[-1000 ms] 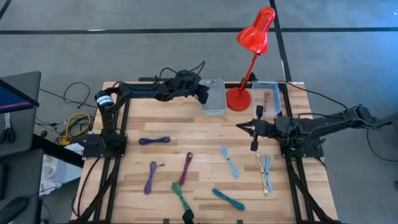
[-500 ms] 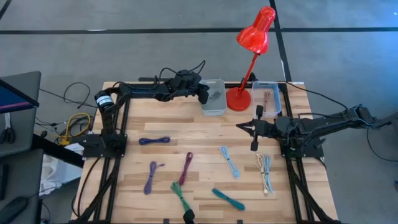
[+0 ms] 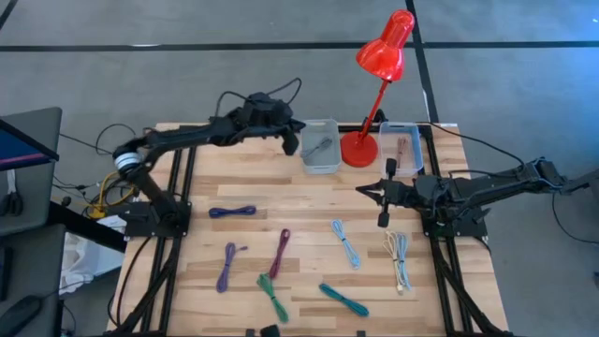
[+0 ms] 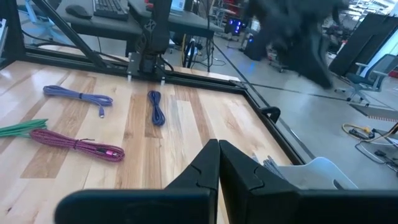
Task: Pick & Place USB Port
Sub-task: Put the purple patterned charger cable into the white bin
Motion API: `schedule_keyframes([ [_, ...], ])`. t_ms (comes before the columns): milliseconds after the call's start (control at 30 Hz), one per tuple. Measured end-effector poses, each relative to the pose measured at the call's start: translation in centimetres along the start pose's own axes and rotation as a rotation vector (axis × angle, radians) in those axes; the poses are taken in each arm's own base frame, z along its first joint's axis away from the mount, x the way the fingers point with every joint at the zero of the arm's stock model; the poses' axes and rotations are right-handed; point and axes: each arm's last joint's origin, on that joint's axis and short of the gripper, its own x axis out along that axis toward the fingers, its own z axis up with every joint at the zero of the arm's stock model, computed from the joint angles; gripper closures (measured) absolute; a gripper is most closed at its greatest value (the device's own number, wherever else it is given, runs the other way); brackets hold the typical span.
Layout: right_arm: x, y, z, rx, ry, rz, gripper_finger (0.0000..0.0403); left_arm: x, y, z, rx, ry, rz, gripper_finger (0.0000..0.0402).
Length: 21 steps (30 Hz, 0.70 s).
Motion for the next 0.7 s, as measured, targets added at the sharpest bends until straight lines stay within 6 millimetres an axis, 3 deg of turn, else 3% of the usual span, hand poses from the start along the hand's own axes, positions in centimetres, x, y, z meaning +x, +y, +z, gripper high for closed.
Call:
schedule_keyframes([
  [100,0.0,0.0,0.0,0.0,0.0,0.0,0.0401,-2.3,-0.4,1.3,0.046,-0.049,-0.002,0.0395],
  [267,0.0,0.0,0.0,0.0,0.0,-0.002,0.0401,-5.2,-1.0,1.8,0.074,-0.096,-0.013,0.0394],
  [567,0.0,0.0,0.0,0.001,-0.001,-0.002,0.0401,-7.9,-1.3,3.1,0.06,-0.229,-0.005,0.0389],
  [700,0.0,0.0,0.0,0.0,0.001,-0.001,0.0401,-9.0,-2.2,3.5,0.095,-0.248,-0.096,0.0395],
])
